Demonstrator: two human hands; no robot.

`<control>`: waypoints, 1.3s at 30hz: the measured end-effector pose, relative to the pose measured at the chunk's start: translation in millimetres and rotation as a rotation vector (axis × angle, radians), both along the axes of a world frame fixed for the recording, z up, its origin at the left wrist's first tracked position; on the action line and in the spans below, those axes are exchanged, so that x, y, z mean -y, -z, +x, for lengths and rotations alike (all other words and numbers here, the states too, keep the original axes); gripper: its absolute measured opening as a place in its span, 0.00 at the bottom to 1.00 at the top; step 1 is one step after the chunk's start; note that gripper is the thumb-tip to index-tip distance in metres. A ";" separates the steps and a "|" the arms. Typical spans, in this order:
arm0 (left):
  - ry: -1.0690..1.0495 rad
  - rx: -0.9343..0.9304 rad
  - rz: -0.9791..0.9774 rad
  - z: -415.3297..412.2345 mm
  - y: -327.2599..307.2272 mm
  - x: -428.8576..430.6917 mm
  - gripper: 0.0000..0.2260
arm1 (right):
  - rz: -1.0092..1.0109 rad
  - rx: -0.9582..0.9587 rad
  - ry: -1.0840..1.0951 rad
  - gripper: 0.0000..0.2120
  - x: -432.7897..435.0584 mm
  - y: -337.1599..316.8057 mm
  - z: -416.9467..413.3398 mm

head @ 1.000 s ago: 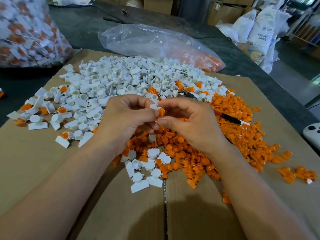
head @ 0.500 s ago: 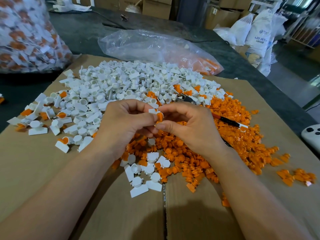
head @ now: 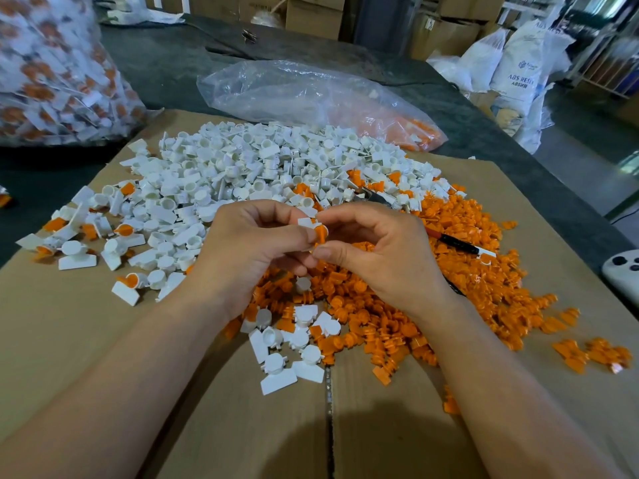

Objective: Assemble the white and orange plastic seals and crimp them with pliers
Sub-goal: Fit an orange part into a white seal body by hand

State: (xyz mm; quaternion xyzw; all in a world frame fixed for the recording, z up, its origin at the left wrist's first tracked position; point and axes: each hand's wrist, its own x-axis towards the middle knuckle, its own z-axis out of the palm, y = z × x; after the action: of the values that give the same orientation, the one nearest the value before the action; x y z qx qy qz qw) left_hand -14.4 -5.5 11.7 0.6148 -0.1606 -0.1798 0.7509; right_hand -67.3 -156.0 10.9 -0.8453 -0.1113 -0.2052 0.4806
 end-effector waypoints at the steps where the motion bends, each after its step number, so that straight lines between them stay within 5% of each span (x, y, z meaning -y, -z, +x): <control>1: 0.002 -0.001 -0.002 0.0 0.0 0.4 0.07 | -0.001 0.006 0.004 0.14 -0.1 0.1 -0.2; 24: 0.014 0.015 0.006 -0.5 1.3 0.6 0.06 | -0.075 0.160 0.037 0.17 -0.2 0.7 0.3; 34: -0.015 -0.020 -0.034 0.7 2.3 1.1 0.06 | -0.058 0.033 0.112 0.17 4.9 -7.5 -3.4; 39: -0.027 -0.024 -0.019 0.9 2.1 1.4 0.05 | -0.313 -0.234 0.385 0.18 41.4 -24.3 -4.9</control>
State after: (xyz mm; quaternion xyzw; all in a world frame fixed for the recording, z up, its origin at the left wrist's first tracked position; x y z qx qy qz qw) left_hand -13.5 -6.9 9.6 0.6076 -0.1451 -0.1755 0.7609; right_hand -72.1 -197.4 35.2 -0.9329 0.0772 -0.1741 0.3057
